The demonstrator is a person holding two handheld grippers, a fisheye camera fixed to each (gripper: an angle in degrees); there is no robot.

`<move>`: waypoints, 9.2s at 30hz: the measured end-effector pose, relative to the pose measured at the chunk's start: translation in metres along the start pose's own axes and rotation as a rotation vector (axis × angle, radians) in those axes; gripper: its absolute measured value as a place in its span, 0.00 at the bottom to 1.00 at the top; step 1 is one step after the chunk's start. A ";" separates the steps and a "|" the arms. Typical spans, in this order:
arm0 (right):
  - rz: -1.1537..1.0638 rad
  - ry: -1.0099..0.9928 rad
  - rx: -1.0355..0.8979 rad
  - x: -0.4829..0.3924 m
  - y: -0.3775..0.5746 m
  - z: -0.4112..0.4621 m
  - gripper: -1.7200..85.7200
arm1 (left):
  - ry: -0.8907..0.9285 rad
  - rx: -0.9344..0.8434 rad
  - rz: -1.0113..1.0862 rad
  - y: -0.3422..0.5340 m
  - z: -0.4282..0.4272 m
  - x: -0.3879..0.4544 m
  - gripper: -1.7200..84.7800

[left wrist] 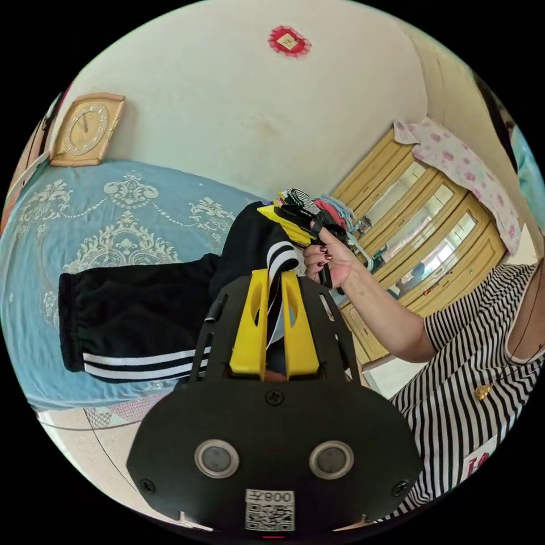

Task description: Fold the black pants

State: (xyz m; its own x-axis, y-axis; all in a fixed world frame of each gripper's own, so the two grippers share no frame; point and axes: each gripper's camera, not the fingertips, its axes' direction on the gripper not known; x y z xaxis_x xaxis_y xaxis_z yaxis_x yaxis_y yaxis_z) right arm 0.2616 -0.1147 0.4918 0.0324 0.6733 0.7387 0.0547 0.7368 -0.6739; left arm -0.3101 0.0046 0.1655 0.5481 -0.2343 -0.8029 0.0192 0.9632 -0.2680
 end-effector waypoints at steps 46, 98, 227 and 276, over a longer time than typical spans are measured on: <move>-0.312 0.448 -0.616 -0.052 -0.035 0.472 0.02 | -0.481 0.028 -0.419 -0.007 -0.179 -0.207 0.02; -0.008 0.344 -0.338 0.077 0.038 0.216 0.06 | -0.266 -0.055 -0.402 -0.010 -0.145 -0.237 0.05; -0.018 -0.232 0.751 0.193 0.515 -0.584 0.03 | 0.796 -0.428 -0.338 -0.228 0.561 0.162 0.10; 0.395 0.443 1.244 0.254 0.551 -0.834 0.02 | 0.687 -0.622 -0.367 -0.307 0.940 0.120 0.05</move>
State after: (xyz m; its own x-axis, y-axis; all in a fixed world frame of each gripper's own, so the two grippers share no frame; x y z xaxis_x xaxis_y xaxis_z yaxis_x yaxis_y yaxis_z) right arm 1.1322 0.4099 0.3188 0.1616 0.9458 0.2816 -0.9449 0.2306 -0.2322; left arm 0.5363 -0.1956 0.6518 -0.0109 -0.7186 -0.6953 -0.4589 0.6214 -0.6351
